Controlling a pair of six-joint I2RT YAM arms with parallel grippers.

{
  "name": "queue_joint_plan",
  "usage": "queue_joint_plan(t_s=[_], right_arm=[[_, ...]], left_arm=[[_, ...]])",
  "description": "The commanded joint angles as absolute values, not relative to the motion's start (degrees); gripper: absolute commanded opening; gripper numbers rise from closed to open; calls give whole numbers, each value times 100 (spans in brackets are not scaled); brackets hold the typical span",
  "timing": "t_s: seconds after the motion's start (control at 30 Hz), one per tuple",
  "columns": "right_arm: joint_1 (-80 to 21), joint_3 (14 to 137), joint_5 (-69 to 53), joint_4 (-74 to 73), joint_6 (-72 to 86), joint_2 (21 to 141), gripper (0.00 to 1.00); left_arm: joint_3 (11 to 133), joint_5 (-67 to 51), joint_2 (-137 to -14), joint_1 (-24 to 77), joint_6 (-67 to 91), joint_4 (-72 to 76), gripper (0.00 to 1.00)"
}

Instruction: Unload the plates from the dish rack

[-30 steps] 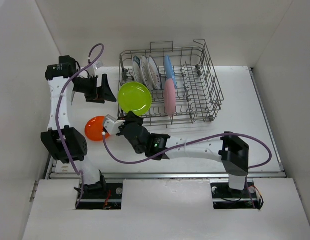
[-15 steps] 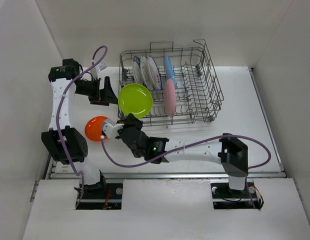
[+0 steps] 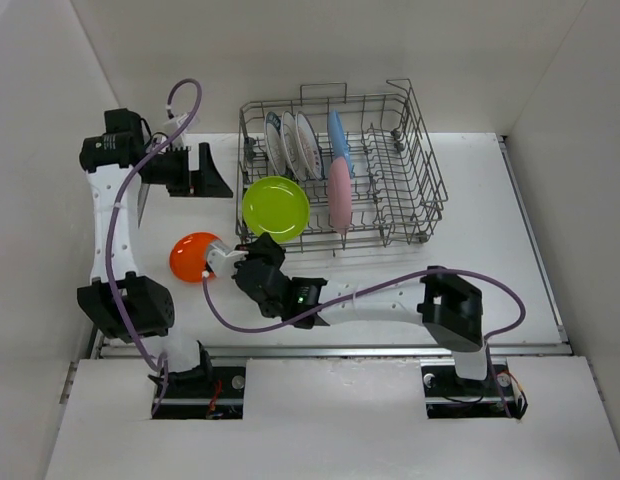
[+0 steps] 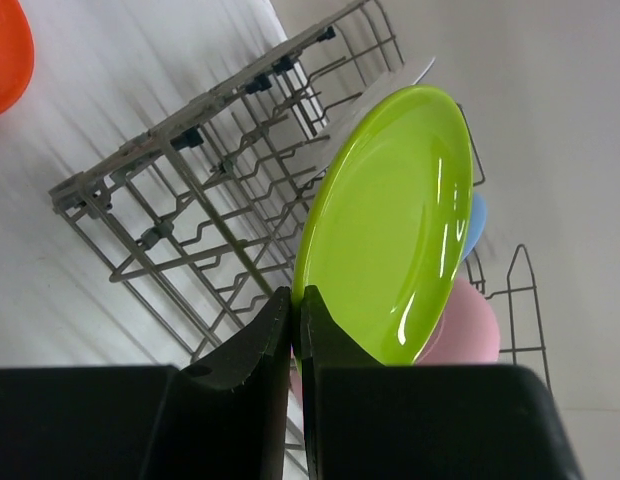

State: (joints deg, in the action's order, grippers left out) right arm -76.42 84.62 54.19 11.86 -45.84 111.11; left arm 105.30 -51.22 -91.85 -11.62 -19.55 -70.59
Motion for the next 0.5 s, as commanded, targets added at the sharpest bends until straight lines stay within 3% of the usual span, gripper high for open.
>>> queue_joint_plan(t_s=[0.0, 0.1, 0.3, 0.47], right_arm=[[-7620, 8798, 5678, 1301, -4351, 11153, 0], [-7620, 8851, 5607, 1301, -4351, 11153, 0], [-7673, 8964, 5432, 1248, -4351, 11206, 0], [-7725, 8965, 5361, 1248, -4351, 11259, 0]], left_arm=[[10749, -5659, -9184, -844, -2249, -7338, 92], [10749, -5889, -9325, -633, -2250, -7400, 93], [10749, -5248, -9659, -264, -1855, -7137, 93], [10696, -5167, -9853, -211, -1495, -6864, 87]])
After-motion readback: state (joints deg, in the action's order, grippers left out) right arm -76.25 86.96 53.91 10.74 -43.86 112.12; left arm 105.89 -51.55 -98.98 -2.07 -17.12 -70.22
